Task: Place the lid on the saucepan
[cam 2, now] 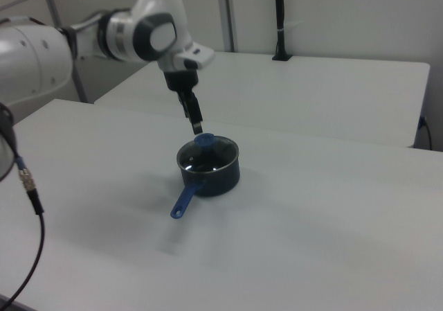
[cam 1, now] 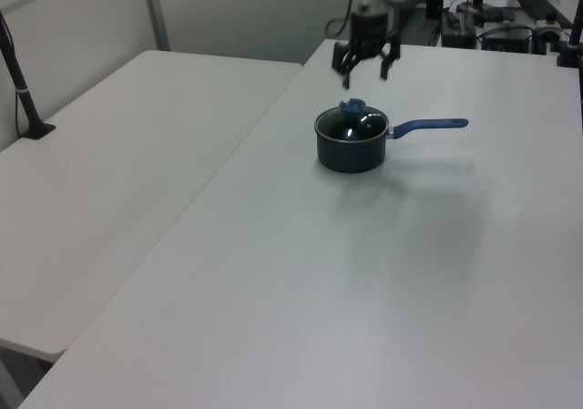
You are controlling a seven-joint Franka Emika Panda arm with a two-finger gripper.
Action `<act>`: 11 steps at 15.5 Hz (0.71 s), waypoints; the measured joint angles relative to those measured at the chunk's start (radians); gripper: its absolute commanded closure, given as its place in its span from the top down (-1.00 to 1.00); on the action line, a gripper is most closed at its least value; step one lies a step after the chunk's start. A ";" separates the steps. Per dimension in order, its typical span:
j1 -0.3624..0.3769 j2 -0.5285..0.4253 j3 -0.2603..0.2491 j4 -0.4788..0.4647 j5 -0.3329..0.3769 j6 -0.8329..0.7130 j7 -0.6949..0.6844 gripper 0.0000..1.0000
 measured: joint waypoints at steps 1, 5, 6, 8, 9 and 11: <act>-0.003 -0.036 0.000 -0.005 0.000 -0.037 -0.017 1.00; -0.025 -0.250 -0.001 -0.128 0.000 -0.097 -0.088 1.00; -0.029 -0.302 -0.002 -0.171 0.000 -0.098 -0.121 1.00; -0.029 -0.398 -0.004 -0.267 0.000 -0.100 -0.201 1.00; -0.028 -0.440 -0.004 -0.313 0.000 -0.100 -0.264 1.00; -0.027 -0.485 -0.004 -0.358 0.000 -0.100 -0.405 1.00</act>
